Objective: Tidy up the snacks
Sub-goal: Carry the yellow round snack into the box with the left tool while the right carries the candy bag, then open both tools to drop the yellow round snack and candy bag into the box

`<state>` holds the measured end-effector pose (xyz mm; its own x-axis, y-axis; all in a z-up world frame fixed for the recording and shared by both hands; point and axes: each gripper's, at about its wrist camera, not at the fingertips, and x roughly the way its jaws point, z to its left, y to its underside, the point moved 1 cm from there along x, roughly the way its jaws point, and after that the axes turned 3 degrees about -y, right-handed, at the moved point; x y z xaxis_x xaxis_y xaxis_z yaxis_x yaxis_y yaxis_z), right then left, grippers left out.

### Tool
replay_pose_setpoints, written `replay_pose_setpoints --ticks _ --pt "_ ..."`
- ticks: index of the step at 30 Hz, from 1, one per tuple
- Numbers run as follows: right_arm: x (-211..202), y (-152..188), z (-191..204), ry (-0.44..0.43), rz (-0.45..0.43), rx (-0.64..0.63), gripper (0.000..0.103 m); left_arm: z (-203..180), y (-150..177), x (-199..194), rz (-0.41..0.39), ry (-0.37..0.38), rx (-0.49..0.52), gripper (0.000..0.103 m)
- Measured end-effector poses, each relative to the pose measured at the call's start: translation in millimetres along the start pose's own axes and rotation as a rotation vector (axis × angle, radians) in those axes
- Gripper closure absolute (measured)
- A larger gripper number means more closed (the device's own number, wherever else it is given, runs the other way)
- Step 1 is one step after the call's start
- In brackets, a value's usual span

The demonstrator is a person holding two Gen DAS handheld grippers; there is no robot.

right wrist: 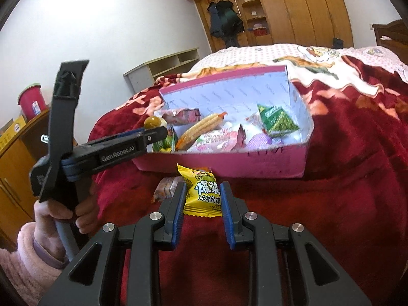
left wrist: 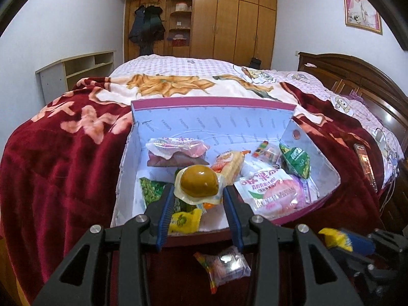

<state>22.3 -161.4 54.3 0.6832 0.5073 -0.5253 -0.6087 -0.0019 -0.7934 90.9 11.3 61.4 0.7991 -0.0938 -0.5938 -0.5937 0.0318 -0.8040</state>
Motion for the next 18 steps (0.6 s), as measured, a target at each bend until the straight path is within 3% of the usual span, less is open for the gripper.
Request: replay_pose_setpoints --ticks 18 --pt "3.0 -47.6 -15.2 0.049 -0.027 -0.023 0.075 -2.7 -2.5 26.7 0.003 -0.011 0.008 0.062"
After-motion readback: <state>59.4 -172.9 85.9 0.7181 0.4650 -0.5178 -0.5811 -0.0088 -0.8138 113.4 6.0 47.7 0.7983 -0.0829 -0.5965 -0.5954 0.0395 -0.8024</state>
